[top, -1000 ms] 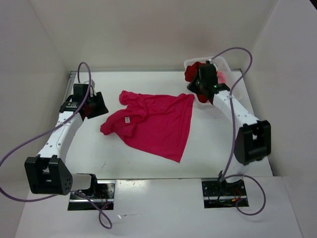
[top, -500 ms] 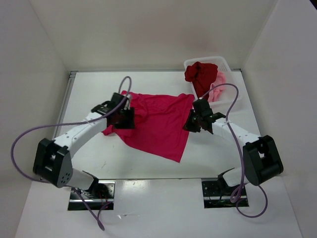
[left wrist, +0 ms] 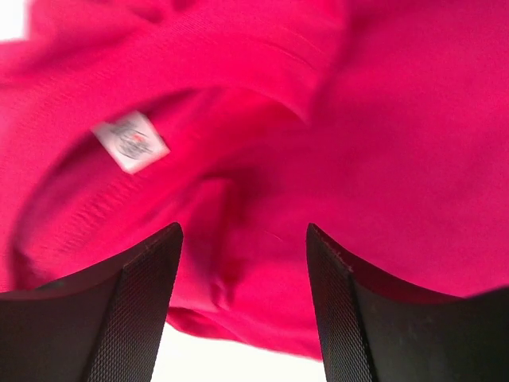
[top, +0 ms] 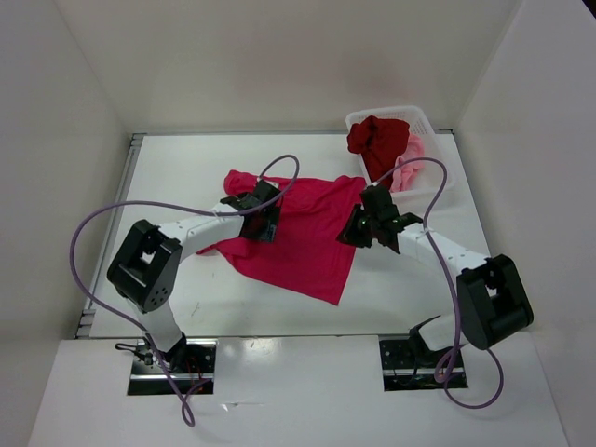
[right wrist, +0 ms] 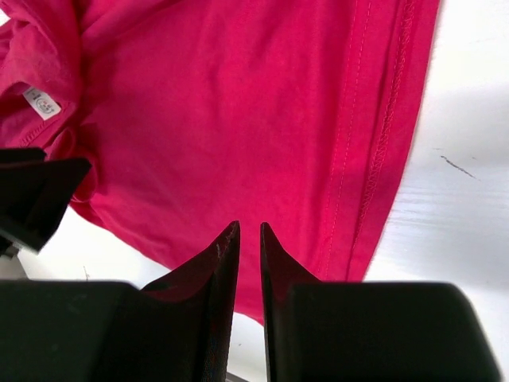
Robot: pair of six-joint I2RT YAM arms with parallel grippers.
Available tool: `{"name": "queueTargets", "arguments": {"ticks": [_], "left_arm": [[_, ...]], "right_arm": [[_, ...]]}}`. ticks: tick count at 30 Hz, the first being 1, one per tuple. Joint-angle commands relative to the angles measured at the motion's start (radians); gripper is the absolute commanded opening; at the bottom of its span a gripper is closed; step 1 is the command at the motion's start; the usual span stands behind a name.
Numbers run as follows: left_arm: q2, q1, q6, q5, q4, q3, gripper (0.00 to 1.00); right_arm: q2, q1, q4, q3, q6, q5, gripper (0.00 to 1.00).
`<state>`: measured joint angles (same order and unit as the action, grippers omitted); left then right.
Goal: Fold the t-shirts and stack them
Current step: Flatten out the tshirt
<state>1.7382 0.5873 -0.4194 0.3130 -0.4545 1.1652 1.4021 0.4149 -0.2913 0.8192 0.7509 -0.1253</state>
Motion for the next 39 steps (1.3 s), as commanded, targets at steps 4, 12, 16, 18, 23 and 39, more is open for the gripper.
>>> {"name": "queueTargets", "arguments": {"ticks": [4, 12, 16, 18, 23, 39], "left_arm": [[0.029, -0.001, 0.117, 0.164, 0.079, 0.022, 0.69], [0.063, -0.001, 0.151, 0.109, 0.088, 0.022, 0.59], [0.072, 0.017, 0.151, 0.094, 0.079, 0.01, 0.53], [0.072, 0.017, 0.151, 0.078, 0.079, 0.001, 0.53], [0.093, 0.017, 0.16, 0.089, 0.088, 0.01, 0.5], [0.043, 0.026, 0.16, 0.23, 0.088, 0.001, 0.08]], "right_arm": [[-0.054, 0.01, 0.053, -0.04, 0.03, -0.017, 0.21], [-0.072, 0.01, 0.063, -0.049, 0.048, 0.001, 0.21], [-0.072, 0.01, 0.063, -0.049, 0.048, 0.01, 0.21], [-0.081, 0.01, 0.063, -0.058, 0.048, 0.01, 0.23], [-0.092, 0.01, 0.072, -0.077, 0.057, 0.001, 0.23], [-0.144, 0.01, 0.072, -0.135, 0.067, 0.001, 0.38]]}}
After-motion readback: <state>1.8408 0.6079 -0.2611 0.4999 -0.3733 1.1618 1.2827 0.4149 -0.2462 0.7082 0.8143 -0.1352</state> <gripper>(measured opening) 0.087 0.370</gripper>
